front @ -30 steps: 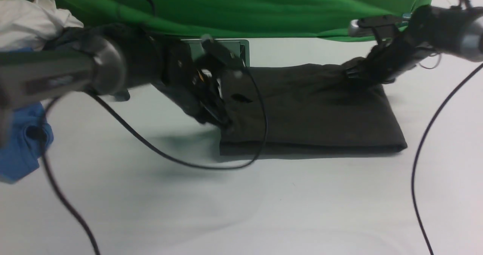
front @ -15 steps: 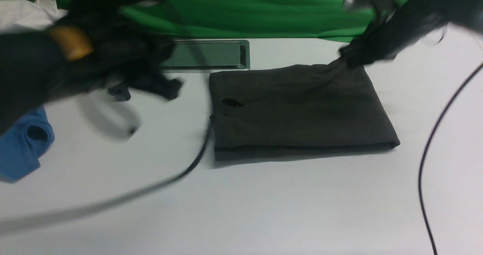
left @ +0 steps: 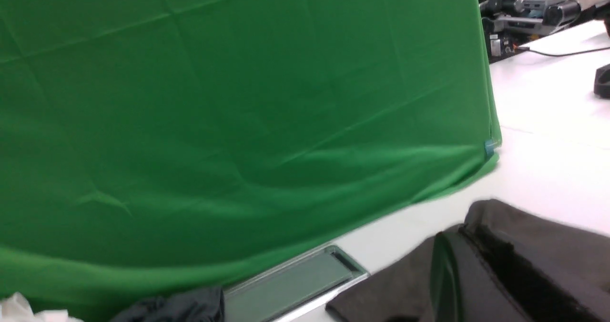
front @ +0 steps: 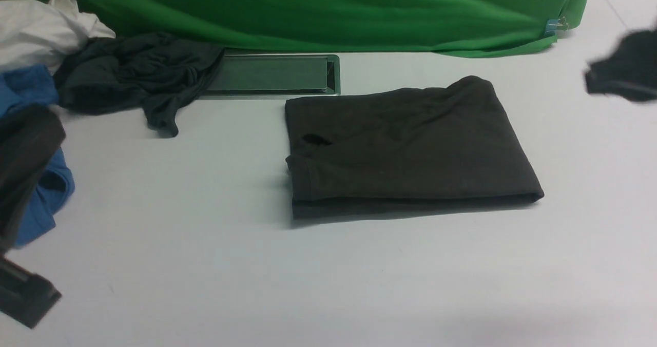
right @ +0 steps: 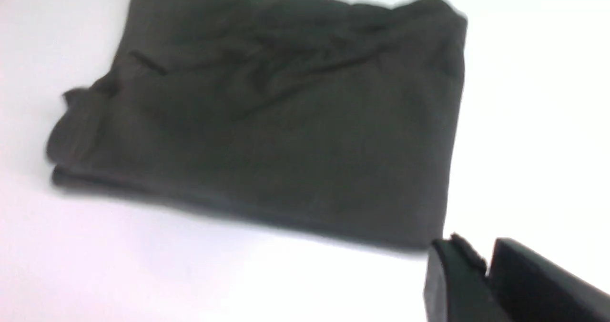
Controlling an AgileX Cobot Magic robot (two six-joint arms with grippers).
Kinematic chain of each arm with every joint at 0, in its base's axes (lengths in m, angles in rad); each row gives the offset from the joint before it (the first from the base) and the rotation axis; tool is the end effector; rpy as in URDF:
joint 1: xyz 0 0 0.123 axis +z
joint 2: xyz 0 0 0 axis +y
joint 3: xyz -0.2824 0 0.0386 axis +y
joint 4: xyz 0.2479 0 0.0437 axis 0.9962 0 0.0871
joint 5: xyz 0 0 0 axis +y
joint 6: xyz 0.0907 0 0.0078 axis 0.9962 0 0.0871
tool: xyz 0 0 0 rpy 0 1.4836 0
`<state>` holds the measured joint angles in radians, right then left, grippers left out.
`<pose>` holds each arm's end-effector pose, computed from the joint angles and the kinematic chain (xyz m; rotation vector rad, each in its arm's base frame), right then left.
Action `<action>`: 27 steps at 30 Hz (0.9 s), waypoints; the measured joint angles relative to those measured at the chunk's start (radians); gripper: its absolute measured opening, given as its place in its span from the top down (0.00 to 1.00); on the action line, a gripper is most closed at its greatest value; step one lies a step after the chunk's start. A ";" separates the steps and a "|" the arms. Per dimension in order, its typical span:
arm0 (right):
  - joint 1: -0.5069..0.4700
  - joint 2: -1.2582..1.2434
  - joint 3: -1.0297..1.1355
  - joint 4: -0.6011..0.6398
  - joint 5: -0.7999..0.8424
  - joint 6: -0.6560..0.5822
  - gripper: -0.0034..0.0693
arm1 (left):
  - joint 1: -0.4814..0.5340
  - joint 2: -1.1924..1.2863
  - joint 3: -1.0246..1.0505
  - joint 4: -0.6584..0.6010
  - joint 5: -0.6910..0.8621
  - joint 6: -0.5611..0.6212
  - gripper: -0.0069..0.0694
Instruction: Fold a long-sleeved shirt on a white desktop.
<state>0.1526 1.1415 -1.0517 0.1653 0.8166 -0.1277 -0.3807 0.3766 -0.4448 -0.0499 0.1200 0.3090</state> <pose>0.2261 0.0458 0.3514 -0.2554 2.3720 0.2090 0.0805 -0.0328 0.3263 0.4878 1.4566 -0.1010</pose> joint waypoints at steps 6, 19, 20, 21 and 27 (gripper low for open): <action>0.000 -0.316 0.193 -0.002 -0.007 0.027 0.84 | 0.000 -0.001 0.021 0.001 0.003 0.000 0.89; 0.000 -0.678 0.348 -0.003 -0.039 0.041 0.74 | 0.000 -0.002 0.021 0.001 0.002 -0.001 0.89; 0.000 -0.682 0.348 -0.003 -0.039 0.041 0.73 | 0.000 -0.002 0.021 0.001 0.002 -0.001 0.89; 0.000 -0.684 0.349 -0.003 -0.039 0.041 0.73 | 0.000 -0.002 0.021 0.001 0.002 -0.001 0.89; 0.000 -0.685 0.351 -0.010 -0.056 0.041 0.72 | 0.000 -0.002 0.021 0.001 0.002 -0.001 0.88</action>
<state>0.1526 0.4570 -0.7004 0.1557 0.7606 -0.0863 -0.3807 0.3746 -0.4235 -0.0490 0.1221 0.3076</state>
